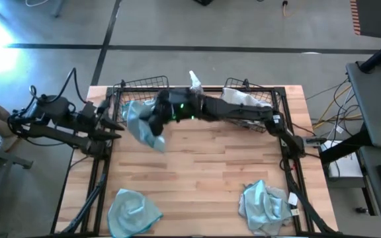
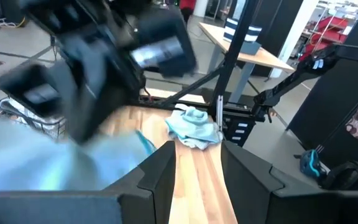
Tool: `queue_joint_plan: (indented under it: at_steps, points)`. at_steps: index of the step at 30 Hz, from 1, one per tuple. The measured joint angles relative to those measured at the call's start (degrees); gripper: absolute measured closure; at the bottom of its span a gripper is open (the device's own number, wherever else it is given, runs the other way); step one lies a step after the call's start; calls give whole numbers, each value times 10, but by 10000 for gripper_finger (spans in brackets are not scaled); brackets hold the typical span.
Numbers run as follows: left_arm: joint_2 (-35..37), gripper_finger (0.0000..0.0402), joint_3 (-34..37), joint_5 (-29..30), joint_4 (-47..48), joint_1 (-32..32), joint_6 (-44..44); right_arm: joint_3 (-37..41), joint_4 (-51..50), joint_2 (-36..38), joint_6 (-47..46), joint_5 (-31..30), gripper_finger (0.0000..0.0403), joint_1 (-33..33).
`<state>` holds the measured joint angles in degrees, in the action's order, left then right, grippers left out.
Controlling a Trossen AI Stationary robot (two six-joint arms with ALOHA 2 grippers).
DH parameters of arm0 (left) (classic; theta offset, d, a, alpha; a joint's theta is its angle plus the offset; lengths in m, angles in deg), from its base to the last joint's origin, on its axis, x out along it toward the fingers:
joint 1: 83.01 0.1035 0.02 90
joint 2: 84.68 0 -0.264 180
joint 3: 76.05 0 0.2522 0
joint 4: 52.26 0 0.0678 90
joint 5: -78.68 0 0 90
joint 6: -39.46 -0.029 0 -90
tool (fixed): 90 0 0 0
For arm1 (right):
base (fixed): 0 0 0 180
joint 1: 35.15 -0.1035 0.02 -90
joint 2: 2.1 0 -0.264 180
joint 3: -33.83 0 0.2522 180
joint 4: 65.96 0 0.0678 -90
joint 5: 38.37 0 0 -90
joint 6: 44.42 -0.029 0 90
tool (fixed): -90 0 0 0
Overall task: Sort microfiber towel by color & place in baskets
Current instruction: Put the blue microfiber towel into the left black wire basket
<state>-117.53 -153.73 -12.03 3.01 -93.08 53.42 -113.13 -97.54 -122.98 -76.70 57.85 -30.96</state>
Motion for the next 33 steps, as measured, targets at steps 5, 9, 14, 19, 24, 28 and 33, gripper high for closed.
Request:
queue_joint_plan:
  at_steps: [5,9,14,19,24,28,33]
  points:
    - [9,288,0,0,2,0,0,-17,84,0,1,0,394,35]
    - [14,288,0,2,9,0,0,-17,147,0,-7,2,394,63]
    - [20,288,0,2,16,0,0,-17,173,0,-7,1,394,95]
    - [24,288,0,2,20,0,-3,-17,173,0,4,0,394,123]
    - [25,288,0,2,19,0,-17,-17,171,0,63,0,394,146]
    - [24,288,0,5,18,0,-38,-16,146,-1,80,1,394,158]
    - [24,288,0,58,17,0,-59,-16,122,-31,104,2,394,167]
